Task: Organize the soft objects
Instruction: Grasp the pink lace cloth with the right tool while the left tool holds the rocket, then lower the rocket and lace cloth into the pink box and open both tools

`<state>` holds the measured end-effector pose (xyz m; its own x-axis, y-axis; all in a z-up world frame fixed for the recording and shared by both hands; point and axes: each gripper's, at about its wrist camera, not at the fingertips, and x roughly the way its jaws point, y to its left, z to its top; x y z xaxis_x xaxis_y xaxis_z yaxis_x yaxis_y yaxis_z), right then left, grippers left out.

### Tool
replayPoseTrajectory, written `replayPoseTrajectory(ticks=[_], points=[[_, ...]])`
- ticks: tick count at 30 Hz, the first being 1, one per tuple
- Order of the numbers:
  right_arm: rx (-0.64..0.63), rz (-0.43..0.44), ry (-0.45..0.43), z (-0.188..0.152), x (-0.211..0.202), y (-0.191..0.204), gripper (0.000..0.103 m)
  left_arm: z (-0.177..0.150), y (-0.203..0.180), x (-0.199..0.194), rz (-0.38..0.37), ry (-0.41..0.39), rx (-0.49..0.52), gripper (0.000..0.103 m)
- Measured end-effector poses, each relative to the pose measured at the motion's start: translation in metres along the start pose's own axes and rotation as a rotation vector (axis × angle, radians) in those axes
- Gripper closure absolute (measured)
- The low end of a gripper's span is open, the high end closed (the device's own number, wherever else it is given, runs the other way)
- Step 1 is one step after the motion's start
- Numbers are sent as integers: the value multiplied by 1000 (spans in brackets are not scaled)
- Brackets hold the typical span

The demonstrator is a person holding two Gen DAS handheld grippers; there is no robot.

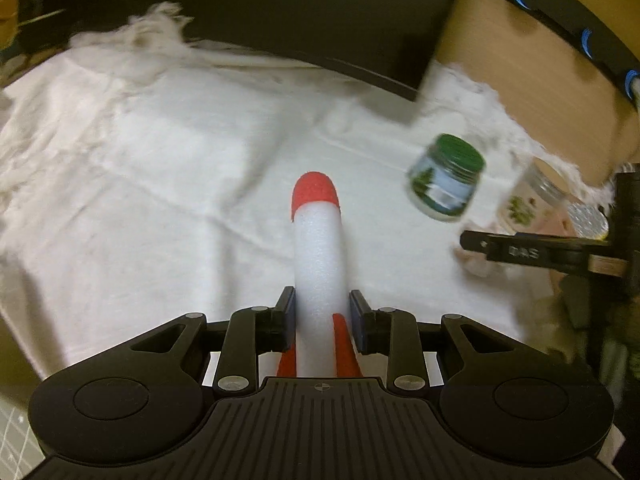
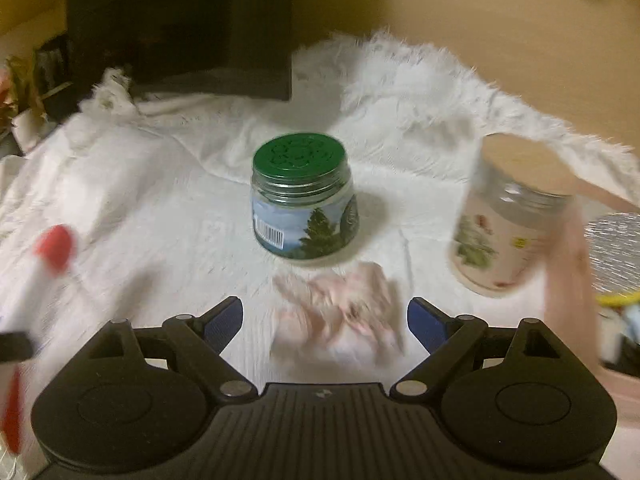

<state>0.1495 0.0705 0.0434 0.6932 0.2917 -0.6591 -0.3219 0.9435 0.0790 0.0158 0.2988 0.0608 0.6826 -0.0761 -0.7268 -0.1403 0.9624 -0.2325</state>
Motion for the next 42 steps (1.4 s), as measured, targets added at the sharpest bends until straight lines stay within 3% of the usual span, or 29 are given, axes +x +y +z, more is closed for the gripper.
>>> replayPoseTrajectory(ticks=[2,4,5,6,9,16,20,25,30,37,42], points=[[15,-29,27,7,20,4,14,0,7,2,-4,8,-1,72],[47,-69,53,7,34,6,33,1,13,6,-13,16,2,72],[68,-91,59,4,36,5,57,2,15,9,-21,22,1,72],[94,-112,68,1,35,4,65,3,16,12,-29,27,-2,72],[160,-138,53,-5,16,-2,75,4,17,19,-60,38,-1,72],[178,-217,5,-10,-50,-12,75,10,-13,40,-176,59,70,72],[176,-261,-10,-17,-91,-19,75,17,-44,38,-280,58,130,72],[206,-361,-42,-37,-146,-43,75,35,-101,31,-433,27,210,72],[296,-476,-85,-60,-188,-81,75,54,-166,31,-512,-27,262,72],[367,-534,-146,-94,-225,-112,75,83,-264,46,-605,-70,321,72],[373,-524,-127,-121,-230,-123,75,88,-340,91,-666,-41,315,71]])
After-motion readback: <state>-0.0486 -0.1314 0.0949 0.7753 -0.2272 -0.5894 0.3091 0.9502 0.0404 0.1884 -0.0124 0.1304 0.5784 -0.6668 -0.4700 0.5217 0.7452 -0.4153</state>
